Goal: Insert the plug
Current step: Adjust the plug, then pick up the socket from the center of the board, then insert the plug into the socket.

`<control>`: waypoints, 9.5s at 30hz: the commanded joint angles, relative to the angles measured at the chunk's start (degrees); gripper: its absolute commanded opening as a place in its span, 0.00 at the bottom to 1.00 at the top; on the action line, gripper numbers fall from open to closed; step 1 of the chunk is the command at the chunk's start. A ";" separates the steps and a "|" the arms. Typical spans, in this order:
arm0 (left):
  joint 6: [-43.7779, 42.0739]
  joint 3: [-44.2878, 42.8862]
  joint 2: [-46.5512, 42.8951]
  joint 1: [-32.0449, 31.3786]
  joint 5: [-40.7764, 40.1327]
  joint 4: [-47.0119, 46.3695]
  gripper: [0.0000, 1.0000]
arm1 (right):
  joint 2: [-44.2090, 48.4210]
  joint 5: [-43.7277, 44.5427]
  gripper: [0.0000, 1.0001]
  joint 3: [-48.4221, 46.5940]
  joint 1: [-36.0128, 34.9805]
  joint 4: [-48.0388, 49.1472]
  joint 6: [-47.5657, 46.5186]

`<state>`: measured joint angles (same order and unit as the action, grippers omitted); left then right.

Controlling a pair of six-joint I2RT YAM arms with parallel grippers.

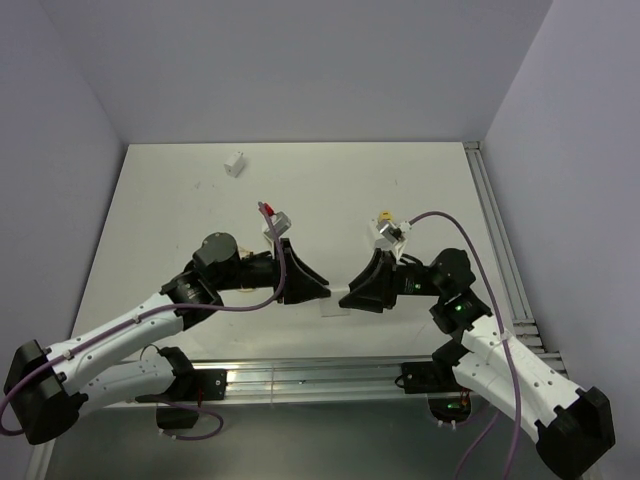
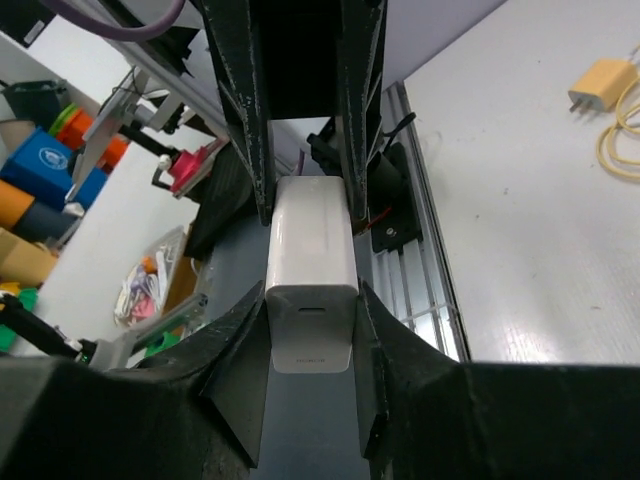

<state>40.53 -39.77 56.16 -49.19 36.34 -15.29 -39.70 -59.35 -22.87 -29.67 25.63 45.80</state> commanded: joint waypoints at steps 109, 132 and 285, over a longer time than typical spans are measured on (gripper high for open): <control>-43.96 -48.74 69.34 4.01 -13.22 -1.23 0.75 | 13.69 58.12 0.00 -26.34 13.41 -64.30 -19.35; -23.54 -53.92 66.10 6.38 -6.93 10.36 0.00 | 5.96 55.84 0.00 -26.87 13.41 -67.37 -24.52; 14.93 -38.80 57.12 1.55 9.54 -8.44 0.00 | -19.71 62.87 0.00 -32.51 -5.05 -68.70 -30.33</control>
<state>52.05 -72.66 113.54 -44.66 39.81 -11.33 -58.74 12.08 -56.82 -33.98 -50.17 12.73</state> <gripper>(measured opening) 0.459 0.404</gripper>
